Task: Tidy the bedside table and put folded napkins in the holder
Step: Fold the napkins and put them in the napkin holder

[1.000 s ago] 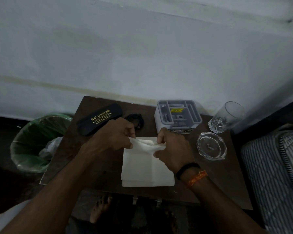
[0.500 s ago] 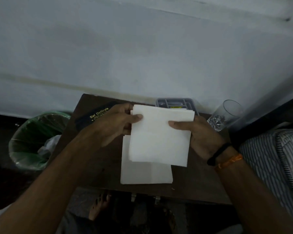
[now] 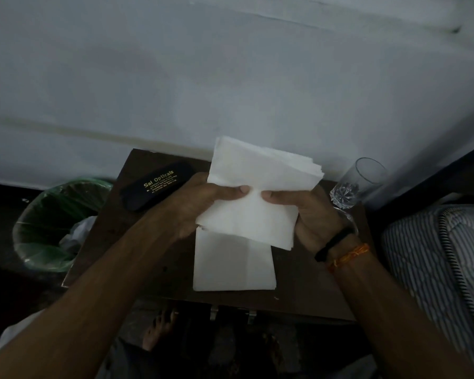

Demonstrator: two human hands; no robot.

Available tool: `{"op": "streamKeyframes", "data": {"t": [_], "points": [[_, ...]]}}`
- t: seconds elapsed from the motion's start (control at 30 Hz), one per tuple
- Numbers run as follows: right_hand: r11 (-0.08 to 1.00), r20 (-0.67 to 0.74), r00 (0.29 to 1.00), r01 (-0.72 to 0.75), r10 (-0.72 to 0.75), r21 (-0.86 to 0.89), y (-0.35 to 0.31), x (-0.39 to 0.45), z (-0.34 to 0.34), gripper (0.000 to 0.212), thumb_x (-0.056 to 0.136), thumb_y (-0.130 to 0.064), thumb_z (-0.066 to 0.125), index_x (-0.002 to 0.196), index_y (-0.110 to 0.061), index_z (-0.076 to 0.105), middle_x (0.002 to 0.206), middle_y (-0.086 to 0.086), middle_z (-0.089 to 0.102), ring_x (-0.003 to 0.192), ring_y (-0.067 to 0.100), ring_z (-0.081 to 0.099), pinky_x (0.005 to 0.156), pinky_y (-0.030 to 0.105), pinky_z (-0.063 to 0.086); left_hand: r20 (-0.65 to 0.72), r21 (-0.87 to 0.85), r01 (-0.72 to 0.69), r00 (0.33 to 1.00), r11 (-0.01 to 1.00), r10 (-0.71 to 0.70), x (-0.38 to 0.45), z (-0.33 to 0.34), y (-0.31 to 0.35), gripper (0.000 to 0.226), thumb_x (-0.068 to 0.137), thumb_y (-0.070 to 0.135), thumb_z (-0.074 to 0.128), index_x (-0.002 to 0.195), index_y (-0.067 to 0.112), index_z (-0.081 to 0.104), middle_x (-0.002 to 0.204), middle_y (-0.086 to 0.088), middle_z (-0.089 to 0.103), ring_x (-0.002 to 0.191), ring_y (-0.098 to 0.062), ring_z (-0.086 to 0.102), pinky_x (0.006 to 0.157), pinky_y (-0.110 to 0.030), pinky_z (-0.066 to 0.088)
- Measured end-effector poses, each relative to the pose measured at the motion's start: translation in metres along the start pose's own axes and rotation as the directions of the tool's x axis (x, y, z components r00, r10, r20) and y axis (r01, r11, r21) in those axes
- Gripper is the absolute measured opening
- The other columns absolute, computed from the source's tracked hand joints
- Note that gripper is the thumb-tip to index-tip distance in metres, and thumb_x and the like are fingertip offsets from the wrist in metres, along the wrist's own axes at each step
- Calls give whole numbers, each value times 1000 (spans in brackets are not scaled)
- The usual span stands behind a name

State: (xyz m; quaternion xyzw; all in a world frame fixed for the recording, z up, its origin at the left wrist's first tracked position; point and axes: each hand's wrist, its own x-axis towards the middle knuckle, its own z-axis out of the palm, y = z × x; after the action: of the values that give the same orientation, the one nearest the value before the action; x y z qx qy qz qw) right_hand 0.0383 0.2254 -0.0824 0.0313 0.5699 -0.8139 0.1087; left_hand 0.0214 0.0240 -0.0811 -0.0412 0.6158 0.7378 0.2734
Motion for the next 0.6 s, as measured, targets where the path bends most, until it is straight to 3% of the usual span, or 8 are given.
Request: {"op": "streamKeyframes", "data": {"t": [0.17,0.3,0.37,0.47,0.6], "points": [[992,-42,996,70,-75,-106,4,-15,-16,63,74,13,72,131,-6,55,130,16,63,122,36,58,97,55,50,-17,101,-49,999,994,51,7,12,-5,43,77,11,79,118,15,68,115,-4,73,109,-26,67,95,-52,54],[960,-174,982,27,-78,-280,15,-23,-24,56,70,8,78,120,-11,65,118,8,71,110,25,67,90,47,56,-11,328,-68,997,942,76,10,17,-12,55,76,11,80,126,20,61,120,-2,69,111,-20,65,97,-49,53],[945,-195,975,35,-103,-326,18,-23,-24,51,69,8,80,111,-18,69,114,5,72,104,20,70,88,44,58,-25,358,-76,996,931,91,11,18,-16,60,73,14,82,128,23,59,121,-1,67,112,-19,64,97,-49,53],[940,-185,975,54,-122,-336,23,-22,-21,48,69,7,80,104,-24,69,111,3,73,101,18,71,86,41,59,-76,363,-111,986,925,148,12,19,-20,58,73,15,84,125,22,61,119,0,68,109,-18,65,94,-49,55],[950,-172,958,182,-229,-253,22,-22,-16,44,70,10,77,105,-16,70,110,5,74,101,20,72,83,35,60,-140,341,-240,943,909,302,8,21,-21,57,70,22,86,122,23,63,118,1,69,109,-17,66,90,-48,57]]}}
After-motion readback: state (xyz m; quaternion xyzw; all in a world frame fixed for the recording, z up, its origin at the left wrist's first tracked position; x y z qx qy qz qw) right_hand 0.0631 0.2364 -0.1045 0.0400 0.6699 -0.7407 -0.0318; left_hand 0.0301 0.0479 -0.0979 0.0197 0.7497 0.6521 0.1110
